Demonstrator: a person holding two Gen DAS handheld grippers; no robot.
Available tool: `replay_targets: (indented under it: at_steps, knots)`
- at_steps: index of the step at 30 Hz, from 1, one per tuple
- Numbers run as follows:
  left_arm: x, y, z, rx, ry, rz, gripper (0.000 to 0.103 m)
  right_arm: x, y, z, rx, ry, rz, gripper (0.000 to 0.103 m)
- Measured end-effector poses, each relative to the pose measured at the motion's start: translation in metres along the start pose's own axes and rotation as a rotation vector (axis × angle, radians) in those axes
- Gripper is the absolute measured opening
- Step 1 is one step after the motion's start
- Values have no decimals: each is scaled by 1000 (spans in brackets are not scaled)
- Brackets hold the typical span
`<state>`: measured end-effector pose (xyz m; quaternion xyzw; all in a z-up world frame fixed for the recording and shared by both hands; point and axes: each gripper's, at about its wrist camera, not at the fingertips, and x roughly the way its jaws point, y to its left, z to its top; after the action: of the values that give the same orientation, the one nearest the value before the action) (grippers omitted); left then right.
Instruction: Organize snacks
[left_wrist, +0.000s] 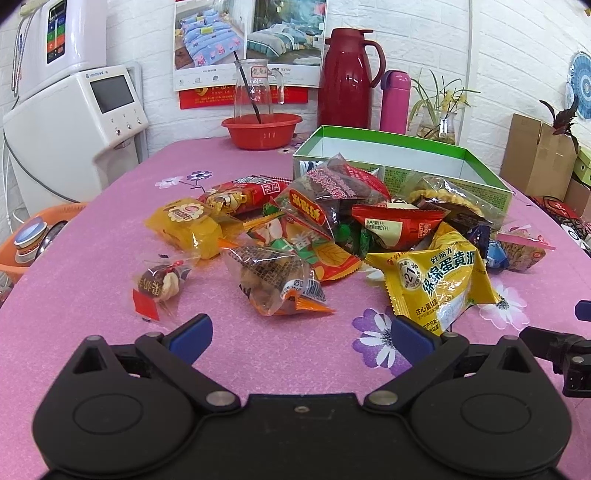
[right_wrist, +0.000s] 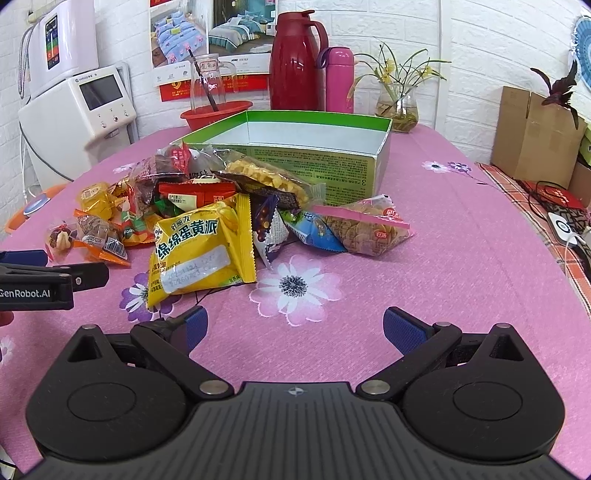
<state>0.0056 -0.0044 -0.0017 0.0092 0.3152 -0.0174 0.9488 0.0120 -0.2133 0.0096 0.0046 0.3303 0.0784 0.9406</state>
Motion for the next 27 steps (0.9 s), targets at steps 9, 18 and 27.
replay_targets:
  at_steps: [9,18,27]
  knots:
    - [3,-1,0,2,7,4,103,2,-1,-1,3,-5,27,103]
    - [6,-1,1,4,12,1,103,6,0,-1,0,-7,46,103]
    - [10,-3,3,6,19,-2,103,11,0,1,1,-11,74,103]
